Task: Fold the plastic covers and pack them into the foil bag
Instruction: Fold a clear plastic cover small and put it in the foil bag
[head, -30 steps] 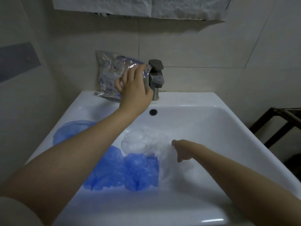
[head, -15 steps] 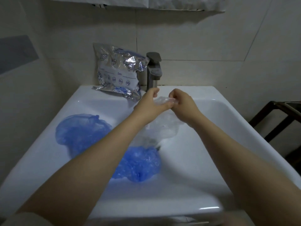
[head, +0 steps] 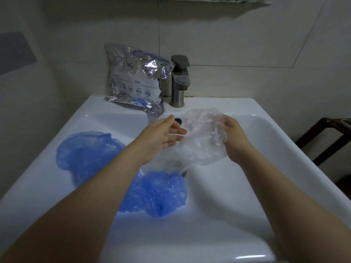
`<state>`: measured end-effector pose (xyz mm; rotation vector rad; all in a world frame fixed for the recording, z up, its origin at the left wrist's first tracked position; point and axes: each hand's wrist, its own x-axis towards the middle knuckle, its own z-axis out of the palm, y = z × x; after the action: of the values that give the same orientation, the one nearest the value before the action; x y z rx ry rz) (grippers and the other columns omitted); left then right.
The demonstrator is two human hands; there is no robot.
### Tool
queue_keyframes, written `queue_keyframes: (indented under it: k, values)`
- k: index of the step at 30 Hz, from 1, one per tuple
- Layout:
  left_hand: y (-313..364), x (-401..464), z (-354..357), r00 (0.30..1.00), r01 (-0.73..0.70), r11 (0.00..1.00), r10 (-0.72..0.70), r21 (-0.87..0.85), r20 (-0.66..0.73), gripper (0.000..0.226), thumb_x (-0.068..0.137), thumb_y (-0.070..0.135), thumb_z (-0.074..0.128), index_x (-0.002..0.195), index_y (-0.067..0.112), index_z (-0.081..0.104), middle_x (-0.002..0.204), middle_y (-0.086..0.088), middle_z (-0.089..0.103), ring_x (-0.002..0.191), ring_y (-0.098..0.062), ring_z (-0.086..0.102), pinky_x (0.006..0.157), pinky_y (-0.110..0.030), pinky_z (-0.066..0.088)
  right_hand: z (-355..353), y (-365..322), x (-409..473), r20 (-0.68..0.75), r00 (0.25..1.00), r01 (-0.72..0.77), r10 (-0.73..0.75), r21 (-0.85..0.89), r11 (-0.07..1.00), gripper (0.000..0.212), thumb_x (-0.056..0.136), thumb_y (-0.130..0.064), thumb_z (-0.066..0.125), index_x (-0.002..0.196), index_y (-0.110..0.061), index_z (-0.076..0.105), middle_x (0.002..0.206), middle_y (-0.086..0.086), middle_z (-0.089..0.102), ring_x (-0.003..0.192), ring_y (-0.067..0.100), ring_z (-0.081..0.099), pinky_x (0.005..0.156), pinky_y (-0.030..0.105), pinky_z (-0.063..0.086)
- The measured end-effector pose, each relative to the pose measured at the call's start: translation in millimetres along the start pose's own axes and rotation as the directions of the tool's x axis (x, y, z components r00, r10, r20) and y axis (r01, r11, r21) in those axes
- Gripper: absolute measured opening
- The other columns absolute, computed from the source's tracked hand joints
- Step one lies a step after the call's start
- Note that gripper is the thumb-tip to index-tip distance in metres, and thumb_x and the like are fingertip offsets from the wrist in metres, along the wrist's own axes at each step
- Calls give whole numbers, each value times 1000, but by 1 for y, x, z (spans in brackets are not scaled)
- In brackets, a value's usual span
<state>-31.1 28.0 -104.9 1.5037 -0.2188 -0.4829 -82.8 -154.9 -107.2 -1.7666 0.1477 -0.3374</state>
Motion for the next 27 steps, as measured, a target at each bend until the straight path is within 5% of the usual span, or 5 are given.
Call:
queue_keyframes:
  k: [10, 16, 19, 22, 27]
  values:
    - [-8, -4, 16, 989, -115, 916, 141, 384, -40, 40, 83, 12, 69, 120, 14, 56, 103, 1, 60, 85, -10, 57, 57, -11, 44, 7, -1, 0, -44, 977, -198, 207, 155, 968, 20, 87, 0, 49, 87, -8, 67, 75, 9, 66, 66, 21, 61, 58, 25, 48]
    - [-11, -1, 1, 930, -188, 430, 367, 883, 19, 15, 82, 24, 69, 92, 14, 67, 84, -4, 60, 89, -25, 59, 71, -26, 42, -11, 5, 6, 6, 951, -310, 311, 92, 946, 36, 83, 3, 50, 111, -14, 63, 108, 7, 63, 105, 23, 56, 93, 31, 41]
    - [-14, 0, -1, 934, -183, 322, 351, 929, 62, 18, 87, 21, 62, 103, 16, 67, 99, -10, 66, 95, -28, 59, 78, -30, 46, -6, 0, 2, 23, 999, -20, 28, -281, 959, 49, 85, -2, 52, 130, -21, 53, 139, 2, 45, 125, 14, 38, 101, 30, 28]
    - [-16, 0, -1, 920, -210, 239, 377, 948, 109, 24, 89, 14, 54, 108, 22, 66, 102, -12, 65, 96, -33, 59, 78, -33, 47, 8, -1, -5, 256, 838, 510, -482, -682, 524, 47, 80, -2, 52, 121, -22, 62, 140, 4, 47, 132, 28, 36, 106, 35, 20]
    - [-14, -3, 4, 913, -278, 169, 352, 946, 205, 41, 85, 0, 46, 114, 20, 66, 109, -12, 63, 102, -30, 56, 82, -29, 39, 20, 1, -8, 462, 865, 501, -194, -785, 363, 41, 89, -13, 48, 125, -31, 53, 125, -11, 58, 138, 17, 22, 113, 45, -7]
